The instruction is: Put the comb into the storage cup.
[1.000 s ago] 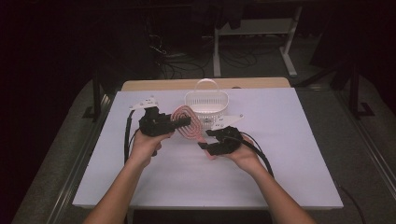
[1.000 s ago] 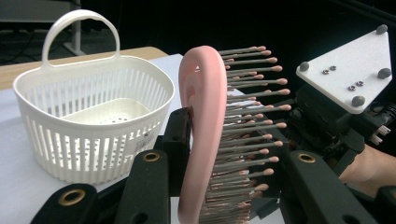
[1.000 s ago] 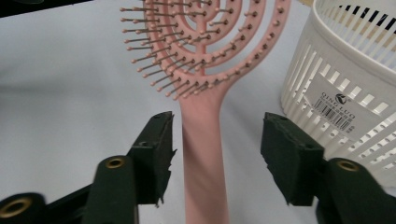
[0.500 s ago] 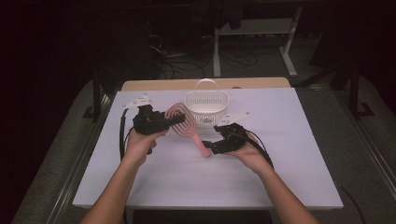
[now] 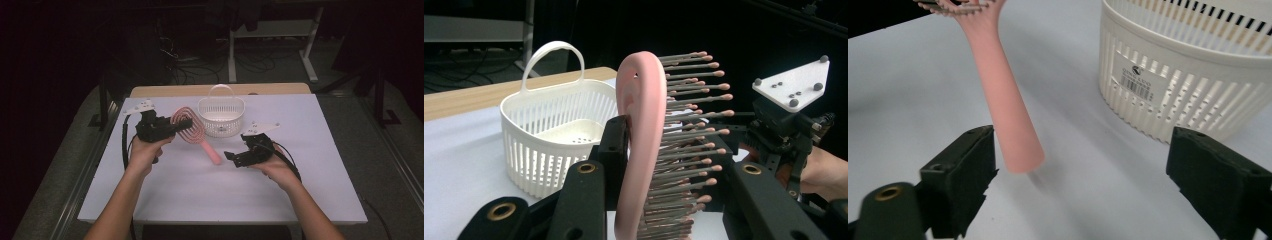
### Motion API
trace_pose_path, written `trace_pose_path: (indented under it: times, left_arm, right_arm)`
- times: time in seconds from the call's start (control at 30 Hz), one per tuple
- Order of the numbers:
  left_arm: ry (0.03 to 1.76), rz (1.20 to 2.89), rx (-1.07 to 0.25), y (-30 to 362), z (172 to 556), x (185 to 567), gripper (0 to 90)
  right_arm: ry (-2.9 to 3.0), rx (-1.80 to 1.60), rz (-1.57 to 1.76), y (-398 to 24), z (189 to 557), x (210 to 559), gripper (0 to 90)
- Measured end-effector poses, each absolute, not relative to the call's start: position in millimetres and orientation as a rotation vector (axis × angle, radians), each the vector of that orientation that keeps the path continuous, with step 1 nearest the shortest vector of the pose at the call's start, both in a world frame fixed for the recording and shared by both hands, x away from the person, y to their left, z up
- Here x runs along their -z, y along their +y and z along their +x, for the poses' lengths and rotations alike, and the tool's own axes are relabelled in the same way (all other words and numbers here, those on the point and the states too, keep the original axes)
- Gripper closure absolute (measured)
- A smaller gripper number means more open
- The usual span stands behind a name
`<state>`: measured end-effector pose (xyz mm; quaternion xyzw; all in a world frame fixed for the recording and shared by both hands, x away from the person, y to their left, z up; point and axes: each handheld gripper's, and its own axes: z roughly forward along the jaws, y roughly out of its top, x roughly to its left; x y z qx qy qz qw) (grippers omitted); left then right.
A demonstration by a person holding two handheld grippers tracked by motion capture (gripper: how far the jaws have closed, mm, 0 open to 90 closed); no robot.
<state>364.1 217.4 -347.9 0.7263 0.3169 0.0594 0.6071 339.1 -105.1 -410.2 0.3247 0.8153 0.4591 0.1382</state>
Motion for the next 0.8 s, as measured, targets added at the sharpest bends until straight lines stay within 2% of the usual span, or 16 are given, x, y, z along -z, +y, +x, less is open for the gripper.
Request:
trace_pose_path:
  times: [0.23,0.8]
  left_arm:
    - [0.742,1.665,-0.148,224,364,345,65.2]
    - [0.754,1.646,-0.16,231,364,342,65.3]
  right_arm:
    - [2.339,-1.333,0.961,-123,331,417,0.6]
    - [2.301,-1.348,1.034,-162,311,435,0.5]
